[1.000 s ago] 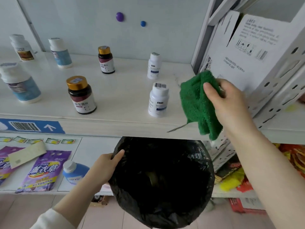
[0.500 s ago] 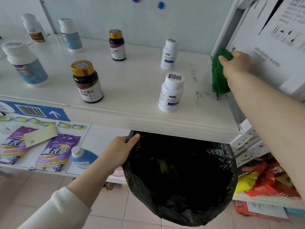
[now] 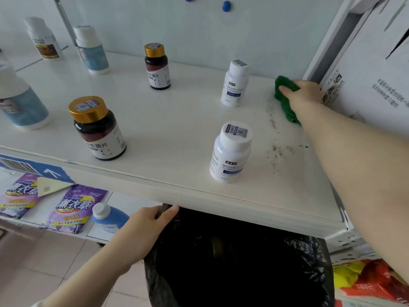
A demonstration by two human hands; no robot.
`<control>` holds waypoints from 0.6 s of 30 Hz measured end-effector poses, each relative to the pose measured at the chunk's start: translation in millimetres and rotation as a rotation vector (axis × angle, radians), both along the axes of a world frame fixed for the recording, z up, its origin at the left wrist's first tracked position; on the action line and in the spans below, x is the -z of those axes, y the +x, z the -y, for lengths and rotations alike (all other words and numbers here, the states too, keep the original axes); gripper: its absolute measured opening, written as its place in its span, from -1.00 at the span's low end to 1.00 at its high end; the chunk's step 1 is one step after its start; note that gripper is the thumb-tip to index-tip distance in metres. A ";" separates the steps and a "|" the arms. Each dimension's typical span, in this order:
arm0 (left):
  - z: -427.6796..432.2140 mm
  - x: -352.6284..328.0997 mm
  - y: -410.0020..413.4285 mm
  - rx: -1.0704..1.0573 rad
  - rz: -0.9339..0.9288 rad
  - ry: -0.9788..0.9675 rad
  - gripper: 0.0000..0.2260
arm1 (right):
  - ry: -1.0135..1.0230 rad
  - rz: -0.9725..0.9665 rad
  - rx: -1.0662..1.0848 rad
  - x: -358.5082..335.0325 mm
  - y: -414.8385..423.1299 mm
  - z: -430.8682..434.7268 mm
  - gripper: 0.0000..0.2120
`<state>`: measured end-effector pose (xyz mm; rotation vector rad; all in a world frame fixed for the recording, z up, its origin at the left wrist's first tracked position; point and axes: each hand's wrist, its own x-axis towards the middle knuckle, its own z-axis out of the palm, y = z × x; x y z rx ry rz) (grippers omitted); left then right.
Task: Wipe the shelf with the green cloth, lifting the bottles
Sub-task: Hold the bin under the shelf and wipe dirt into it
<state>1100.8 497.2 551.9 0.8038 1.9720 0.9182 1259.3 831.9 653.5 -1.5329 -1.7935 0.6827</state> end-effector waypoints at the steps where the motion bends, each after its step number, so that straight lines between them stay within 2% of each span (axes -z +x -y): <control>1: 0.0 -0.2 -0.2 0.004 -0.005 0.006 -0.67 | 0.002 0.019 -0.058 1.0 -2.2 0.2 -0.62; 6: 0.9 -3.6 1.1 0.010 0.012 0.017 -0.66 | -0.032 0.070 -0.304 4.3 1.1 15.7 -0.62; 13: -1.0 -9.1 2.2 0.049 -0.017 0.037 -0.58 | -0.022 0.078 -0.379 7.6 20.7 68.8 -0.68; 18: 1.0 -10.6 6.4 0.046 0.015 0.074 -0.68 | -0.046 0.118 -0.383 6.9 37.7 116.6 -0.69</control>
